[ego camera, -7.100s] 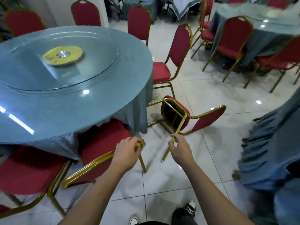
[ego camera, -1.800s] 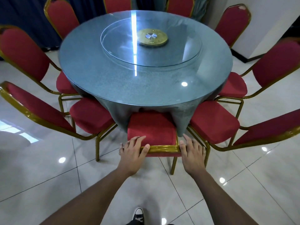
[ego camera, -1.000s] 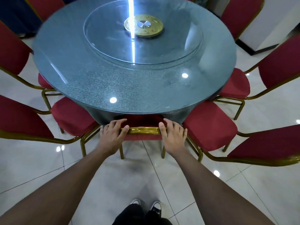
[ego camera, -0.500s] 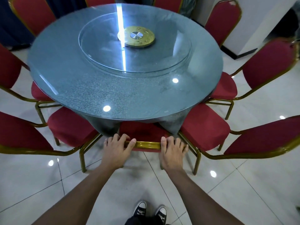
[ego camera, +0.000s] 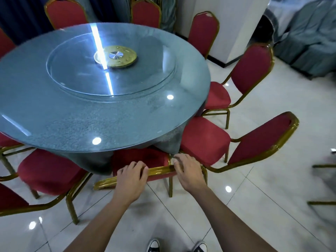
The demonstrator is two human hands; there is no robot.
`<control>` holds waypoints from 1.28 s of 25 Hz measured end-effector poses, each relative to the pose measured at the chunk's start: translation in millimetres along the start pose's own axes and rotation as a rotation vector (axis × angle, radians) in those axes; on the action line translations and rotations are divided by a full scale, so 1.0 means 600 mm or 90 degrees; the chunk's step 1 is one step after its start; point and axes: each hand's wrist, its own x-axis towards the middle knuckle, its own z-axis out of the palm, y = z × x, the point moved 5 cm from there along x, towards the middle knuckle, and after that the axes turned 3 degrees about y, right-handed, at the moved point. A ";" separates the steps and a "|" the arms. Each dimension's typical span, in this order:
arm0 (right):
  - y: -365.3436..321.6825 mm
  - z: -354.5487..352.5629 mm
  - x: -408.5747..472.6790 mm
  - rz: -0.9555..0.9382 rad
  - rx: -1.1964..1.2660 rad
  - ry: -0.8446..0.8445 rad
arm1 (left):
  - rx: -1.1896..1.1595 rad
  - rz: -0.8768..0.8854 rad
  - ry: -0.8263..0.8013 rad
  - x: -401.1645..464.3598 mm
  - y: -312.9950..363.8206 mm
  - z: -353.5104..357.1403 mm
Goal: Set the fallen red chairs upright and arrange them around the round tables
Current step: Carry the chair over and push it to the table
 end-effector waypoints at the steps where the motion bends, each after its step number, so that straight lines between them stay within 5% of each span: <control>1: 0.016 -0.020 0.002 0.010 0.007 0.024 | -0.004 0.038 0.000 0.008 0.034 0.007; 9: 0.221 -0.213 -0.015 0.076 0.064 0.176 | -0.035 0.207 0.054 0.041 0.345 0.078; 20: 0.587 -0.472 -0.015 0.121 0.092 0.221 | -0.058 0.234 0.030 0.047 0.755 0.278; 32: 0.840 -0.601 0.147 0.079 0.048 0.184 | -0.120 0.146 0.018 0.209 0.964 0.443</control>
